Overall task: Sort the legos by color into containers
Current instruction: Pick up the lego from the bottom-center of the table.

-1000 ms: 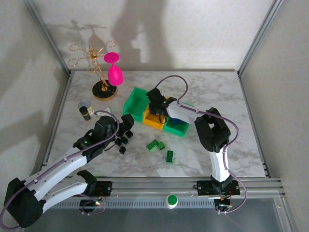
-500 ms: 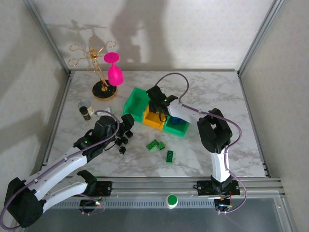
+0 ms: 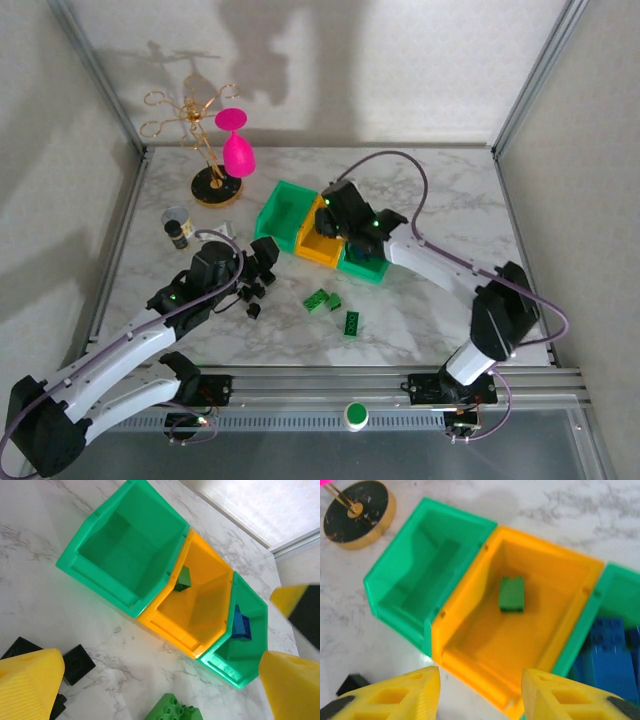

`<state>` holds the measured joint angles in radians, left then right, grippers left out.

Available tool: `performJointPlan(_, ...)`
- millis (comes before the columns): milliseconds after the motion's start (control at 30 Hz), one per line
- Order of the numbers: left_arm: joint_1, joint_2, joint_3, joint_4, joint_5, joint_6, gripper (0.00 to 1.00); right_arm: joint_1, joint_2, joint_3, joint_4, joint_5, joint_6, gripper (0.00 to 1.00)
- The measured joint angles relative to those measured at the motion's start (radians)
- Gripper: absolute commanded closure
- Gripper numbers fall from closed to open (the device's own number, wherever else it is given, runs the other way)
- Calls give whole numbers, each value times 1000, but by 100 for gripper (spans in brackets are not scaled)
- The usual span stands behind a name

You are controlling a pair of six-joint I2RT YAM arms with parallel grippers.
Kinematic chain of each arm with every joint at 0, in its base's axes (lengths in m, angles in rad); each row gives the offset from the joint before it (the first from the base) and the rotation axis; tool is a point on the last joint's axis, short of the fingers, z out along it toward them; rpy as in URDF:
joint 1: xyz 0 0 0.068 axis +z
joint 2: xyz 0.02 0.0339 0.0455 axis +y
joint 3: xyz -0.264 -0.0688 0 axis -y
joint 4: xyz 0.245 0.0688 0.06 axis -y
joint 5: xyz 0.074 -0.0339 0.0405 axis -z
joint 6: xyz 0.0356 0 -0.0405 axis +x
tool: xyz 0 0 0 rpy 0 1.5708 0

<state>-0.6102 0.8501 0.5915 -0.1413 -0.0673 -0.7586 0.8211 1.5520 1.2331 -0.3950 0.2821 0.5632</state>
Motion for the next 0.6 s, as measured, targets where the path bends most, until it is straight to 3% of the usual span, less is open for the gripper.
performJointPlan(300,-82,-63,-47,-18,5,-17,0,123,-165,-306,-97,34,196,46)
performJointPlan(600,-139,-77,-74,-19,1,-57,0,268,-189,-426,-127,30,378,41)
